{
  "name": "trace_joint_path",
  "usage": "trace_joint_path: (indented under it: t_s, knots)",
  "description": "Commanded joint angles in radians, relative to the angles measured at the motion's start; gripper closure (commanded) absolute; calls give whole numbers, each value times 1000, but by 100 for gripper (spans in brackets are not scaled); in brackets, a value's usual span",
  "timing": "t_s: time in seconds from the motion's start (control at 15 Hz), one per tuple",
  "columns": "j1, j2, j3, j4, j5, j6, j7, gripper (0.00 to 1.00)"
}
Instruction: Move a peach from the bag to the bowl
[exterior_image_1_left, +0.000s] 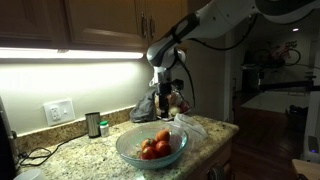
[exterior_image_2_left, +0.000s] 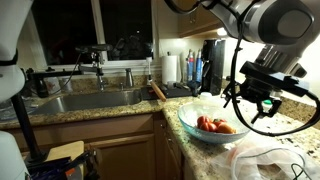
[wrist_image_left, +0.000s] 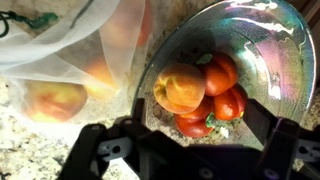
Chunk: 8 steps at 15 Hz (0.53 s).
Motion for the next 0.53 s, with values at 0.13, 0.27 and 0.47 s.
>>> trace_joint_path:
  t_s: [0.13,0.27,0.47]
  knots:
    - [12,-125,-40,-117,-38,138,91,0]
    - [-2,-57,-21,-28,-21,93,58,0]
    - [-2,-74,-26,-44,-21,100,65,0]
